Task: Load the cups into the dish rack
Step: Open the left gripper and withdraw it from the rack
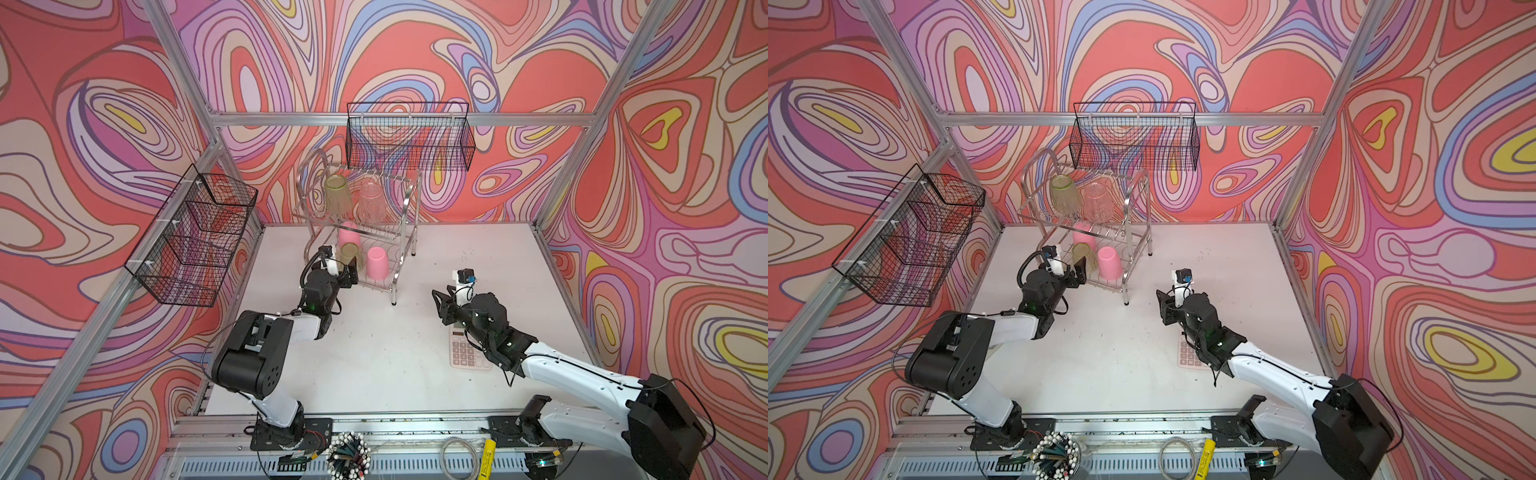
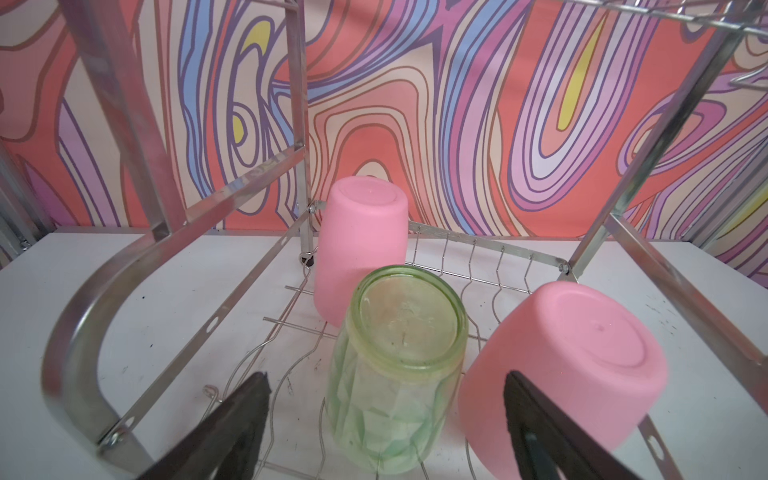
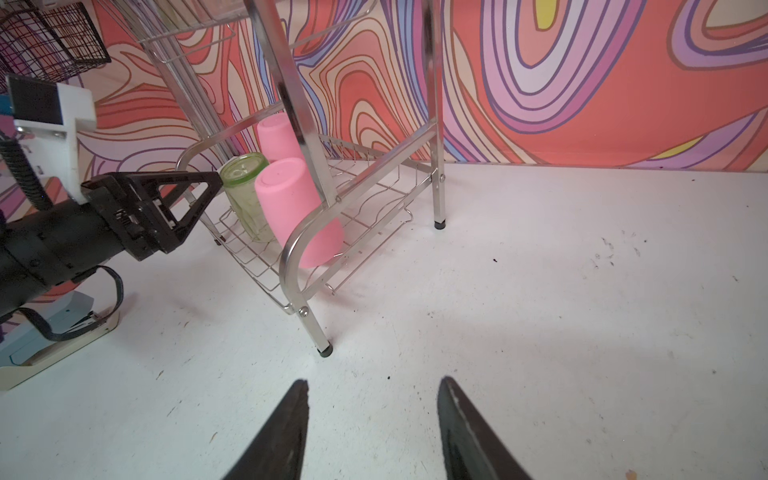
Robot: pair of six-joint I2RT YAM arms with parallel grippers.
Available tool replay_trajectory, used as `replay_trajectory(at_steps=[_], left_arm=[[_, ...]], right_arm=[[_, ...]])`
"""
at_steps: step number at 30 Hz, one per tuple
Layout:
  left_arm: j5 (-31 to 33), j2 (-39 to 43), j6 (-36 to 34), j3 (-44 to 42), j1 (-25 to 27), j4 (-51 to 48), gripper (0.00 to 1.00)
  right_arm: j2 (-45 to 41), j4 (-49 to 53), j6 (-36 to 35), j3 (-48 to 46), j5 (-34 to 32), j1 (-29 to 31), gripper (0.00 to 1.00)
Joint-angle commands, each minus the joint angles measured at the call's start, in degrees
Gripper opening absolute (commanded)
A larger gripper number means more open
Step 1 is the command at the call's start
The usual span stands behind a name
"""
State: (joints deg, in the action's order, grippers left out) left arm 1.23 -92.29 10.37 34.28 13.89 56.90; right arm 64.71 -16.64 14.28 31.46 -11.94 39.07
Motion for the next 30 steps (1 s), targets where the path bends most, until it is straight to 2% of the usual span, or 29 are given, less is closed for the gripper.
replay_trajectory(at_steps=[1, 8, 15, 17, 19, 25, 30], left_arm=[[2.16, 4.93, 1.49, -2.47, 0.05, -1.58, 0.91], [9.94, 14.34, 3.56, -0.58, 3.8, -19.61, 0.94], [18.08, 25.33, 6.93, 3.3, 4.06, -41.64, 1.0], [19.71, 26.85, 7.63, 5.73, 4.05, -48.22, 1.0], [19.55, 27.83, 8.11, 8.04, 4.12, -54.33, 1.0], [23.11, 29.1, 7.76, 13.81, 4.12, -68.64, 1.0], [24.91, 30.84, 4.16, 14.95, 3.67, -69.86, 1.0]], right_arm=[[-1.05, 0.12, -0.28, -0.26, -0.38, -0.3, 0.52], [-1.93, 3.55, -2.73, 1.99, -4.36, -1.63, 0.56], [-0.7, 5.82, -3.12, 4.17, -4.93, -9.12, 0.84], [0.25, 5.99, -2.45, 4.72, -3.46, -12.16, 0.93], [0.81, 6.53, -2.71, 5.44, -3.16, -13.45, 0.98], [1.71, 7.5, -4.18, 7.11, -7.26, -16.84, 0.98], [1.97, 8.29, -4.38, 7.36, -11.87, -19.68, 0.99]])
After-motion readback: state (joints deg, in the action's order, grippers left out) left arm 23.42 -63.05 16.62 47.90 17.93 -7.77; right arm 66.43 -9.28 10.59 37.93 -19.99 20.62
